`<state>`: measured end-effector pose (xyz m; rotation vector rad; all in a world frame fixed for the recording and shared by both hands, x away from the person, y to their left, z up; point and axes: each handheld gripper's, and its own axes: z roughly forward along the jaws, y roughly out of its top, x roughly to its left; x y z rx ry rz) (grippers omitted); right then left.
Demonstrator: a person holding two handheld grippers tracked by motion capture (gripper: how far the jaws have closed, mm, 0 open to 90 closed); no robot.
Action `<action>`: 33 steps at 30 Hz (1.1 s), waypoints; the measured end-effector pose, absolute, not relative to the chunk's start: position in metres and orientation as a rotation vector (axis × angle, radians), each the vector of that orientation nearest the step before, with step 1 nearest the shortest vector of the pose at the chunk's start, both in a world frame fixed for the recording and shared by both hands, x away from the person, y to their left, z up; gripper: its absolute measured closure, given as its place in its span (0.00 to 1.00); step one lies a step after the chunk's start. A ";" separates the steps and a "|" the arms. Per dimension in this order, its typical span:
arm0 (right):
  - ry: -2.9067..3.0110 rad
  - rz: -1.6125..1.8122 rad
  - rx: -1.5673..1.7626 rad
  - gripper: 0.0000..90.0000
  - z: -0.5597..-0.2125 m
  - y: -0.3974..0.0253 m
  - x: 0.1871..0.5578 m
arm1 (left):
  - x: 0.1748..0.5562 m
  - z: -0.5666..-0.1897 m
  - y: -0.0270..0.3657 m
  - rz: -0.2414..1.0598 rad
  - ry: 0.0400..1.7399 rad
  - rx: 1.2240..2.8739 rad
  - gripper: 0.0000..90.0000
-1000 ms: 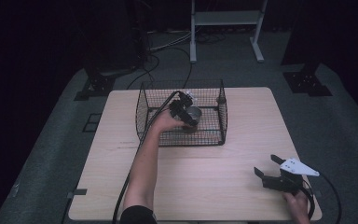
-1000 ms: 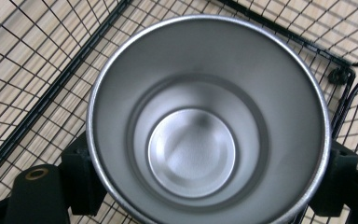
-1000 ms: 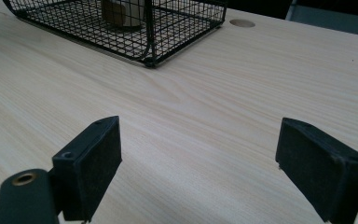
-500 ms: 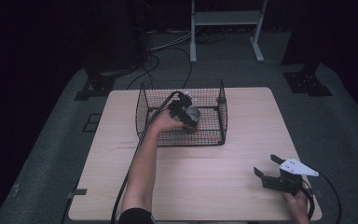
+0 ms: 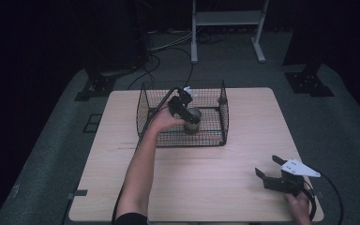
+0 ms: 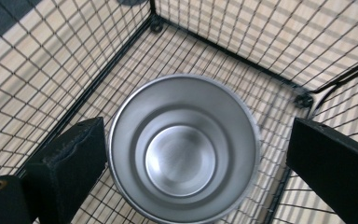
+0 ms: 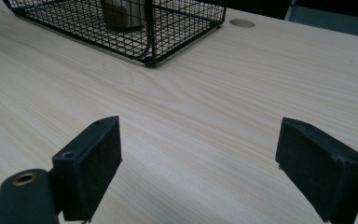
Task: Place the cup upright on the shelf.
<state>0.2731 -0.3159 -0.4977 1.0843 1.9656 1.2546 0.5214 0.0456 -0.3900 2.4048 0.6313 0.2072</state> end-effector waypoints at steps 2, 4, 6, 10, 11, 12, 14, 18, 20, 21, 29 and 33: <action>1.966 1.252 1.084 0.15 -0.498 -0.316 0.273 | 0.519 -0.386 0.045 0.219 0.617 2.396 0.05; 1.965 1.252 1.084 0.15 -0.498 -0.316 0.273 | 0.517 -0.382 0.045 0.233 0.608 2.390 0.05; 1.966 1.250 1.083 0.15 -0.498 -0.316 0.273 | 0.515 -0.380 0.045 0.244 0.603 2.396 0.04; 1.966 1.247 1.082 0.15 -0.498 -0.316 0.273 | 0.510 -0.376 0.045 0.255 0.592 2.389 0.03; 1.966 1.247 1.082 0.15 -0.498 -0.316 0.273 | 0.510 -0.376 0.045 0.255 0.592 2.389 0.03; 1.964 1.251 1.084 0.15 -0.498 -0.315 0.273 | 0.509 -0.374 0.046 0.265 0.587 2.388 0.03; 1.963 1.251 1.087 0.15 -0.498 -0.315 0.273 | 0.504 -0.368 0.048 0.280 0.575 2.382 0.03; 1.966 1.249 1.087 0.15 -0.498 -0.315 0.273 | 0.495 -0.359 0.051 0.296 0.543 2.360 0.05; 1.967 1.248 1.086 0.15 -0.498 -0.315 0.273 | 0.487 -0.353 0.056 0.309 0.533 2.328 0.05; 1.967 1.248 1.086 0.15 -0.498 -0.315 0.273 | 0.487 -0.353 0.056 0.309 0.533 2.328 0.05; 1.967 1.244 1.085 0.15 -0.498 -0.315 0.273 | 0.459 -0.346 0.078 0.329 0.530 2.281 0.05; 1.967 1.243 1.086 0.15 -0.498 -0.315 0.273 | 0.449 -0.344 0.086 0.340 0.520 2.257 0.05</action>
